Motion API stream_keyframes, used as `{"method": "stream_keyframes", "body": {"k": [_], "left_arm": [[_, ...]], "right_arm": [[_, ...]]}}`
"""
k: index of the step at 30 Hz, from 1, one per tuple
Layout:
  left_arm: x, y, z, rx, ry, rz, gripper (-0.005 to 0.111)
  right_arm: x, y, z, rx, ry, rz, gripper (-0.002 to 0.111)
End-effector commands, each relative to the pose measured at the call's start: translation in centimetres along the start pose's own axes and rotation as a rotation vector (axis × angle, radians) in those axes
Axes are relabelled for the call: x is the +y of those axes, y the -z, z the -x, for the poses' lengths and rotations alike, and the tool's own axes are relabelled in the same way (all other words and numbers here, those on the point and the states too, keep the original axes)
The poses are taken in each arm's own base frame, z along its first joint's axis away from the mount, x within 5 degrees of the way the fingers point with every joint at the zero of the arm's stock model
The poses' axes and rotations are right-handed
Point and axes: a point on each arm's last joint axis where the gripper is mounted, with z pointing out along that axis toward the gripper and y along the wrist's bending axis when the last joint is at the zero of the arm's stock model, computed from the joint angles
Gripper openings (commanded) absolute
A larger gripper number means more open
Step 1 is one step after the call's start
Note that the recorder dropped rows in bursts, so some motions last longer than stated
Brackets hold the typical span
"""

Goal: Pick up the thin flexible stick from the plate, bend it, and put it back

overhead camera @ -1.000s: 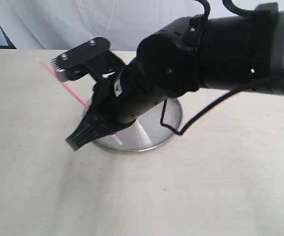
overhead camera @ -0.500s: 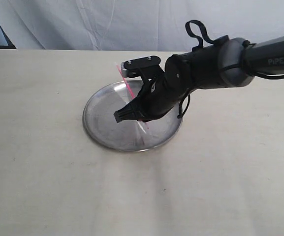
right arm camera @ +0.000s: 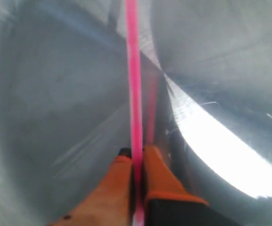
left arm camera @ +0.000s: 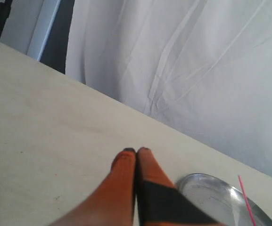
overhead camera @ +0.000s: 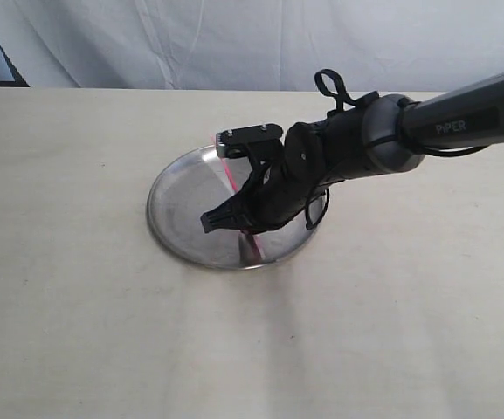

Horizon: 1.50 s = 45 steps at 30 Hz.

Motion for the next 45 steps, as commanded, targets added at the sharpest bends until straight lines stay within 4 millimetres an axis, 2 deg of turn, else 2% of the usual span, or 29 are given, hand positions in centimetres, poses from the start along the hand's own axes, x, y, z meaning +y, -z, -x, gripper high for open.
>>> {"method": "stream_keyframes", "body": {"k": [1, 4, 11, 17, 19, 20, 21, 22, 23, 24, 26, 27, 28, 29, 33, 35, 36, 37, 41, 45], "left_arm": [[-0.8, 0.0, -0.1, -0.008, -0.142, -0.093, 0.0], [-1.4, 0.1, -0.1, -0.015, -0.245, -0.155, 0.0], [-1.6, 0.1, -0.2, -0.014, -0.244, -0.178, 0.0], [-1.9, 0.2, -0.2, -0.013, -0.244, -0.222, 0.0], [-2.1, 0.2, -0.2, -0.013, -0.244, -0.238, 0.0], [-2.1, 0.2, -0.2, -0.013, -0.244, -0.243, 0.0], [-2.1, 0.2, -0.2, -0.013, -0.244, -0.243, 0.0], [-2.1, 0.2, -0.2, -0.013, -0.244, -0.243, 0.0], [-2.1, 0.2, -0.2, -0.013, -0.244, -0.243, 0.0], [-2.1, 0.3, -0.2, -0.014, -0.243, -0.244, 0.0], [-2.1, 0.3, -0.2, -0.014, -0.243, -0.244, 0.0], [-2.1, 0.3, -0.2, -0.014, -0.243, -0.244, 0.0], [-2.1, 0.3, -0.2, -0.014, -0.243, -0.244, 0.0], [-2.1, 0.3, -0.2, -0.014, -0.243, -0.244, 0.0], [-2.1, 0.3, -0.2, -0.014, -0.243, -0.244, 0.0], [-2.1, 0.3, -0.2, -0.014, -0.243, -0.244, 0.0], [-2.1, 0.3, -0.2, -0.014, -0.243, -0.244, 0.0], [-2.1, 0.3, -0.2, -0.014, -0.243, -0.244, 0.0], [-2.1, 0.3, -0.2, -0.014, -0.243, -0.244, 0.0], [-2.1, 0.3, -0.2, -0.014, -0.243, -0.244, 0.0]], "right_arm": [[-0.4, -0.4, 0.0, 0.006, 0.016, -0.011, -0.001], [-0.5, -0.7, 0.1, -0.019, 0.02, -0.017, -0.001], [-1.7, -2.0, -0.6, 0.014, 0.004, -0.037, -0.001], [-2.2, -2.2, -0.9, 0.05, -0.015, -0.044, 0.001], [-2.2, -2.2, -0.9, 0.05, -0.03, -0.044, 0.01], [-2.2, -2.2, -0.9, 0.048, -0.03, -0.044, 0.023], [-2.2, -2.1, -0.9, 0.046, -0.03, -0.044, 0.041], [-2.2, -2.0, -0.8, 0.045, -0.03, -0.043, 0.05], [-2.1, -1.7, -0.6, 0.038, -0.029, -0.042, 0.057], [-2.1, -1.5, -0.5, 0.032, -0.029, -0.041, 0.057], [-1.9, -0.3, 0.2, -0.005, -0.026, -0.035, 0.047], [-1.6, 1.0, 1.0, -0.045, -0.023, -0.03, 0.038], [-1.5, 1.7, 1.4, -0.064, -0.022, -0.026, 0.034], [-1.2, 3.3, 2.1, -0.105, -0.018, -0.019, 0.029], [-0.4, 8.4, 3.4, -0.169, -0.003, 0.004, 0.027], [0.1, 11.8, 3.5, -0.211, 0.012, 0.014, 0.014], [0.2, 13.5, 3.3, -0.225, 0.018, 0.019, 0.002], [0.3, 14.4, 3.1, -0.229, 0.02, 0.022, -0.001], [0.7, 18.8, 1.4, -0.207, 0.033, 0.039, -0.001], [0.9, 22.4, -1.1, -0.101, 0.05, 0.054, -0.001]]}}
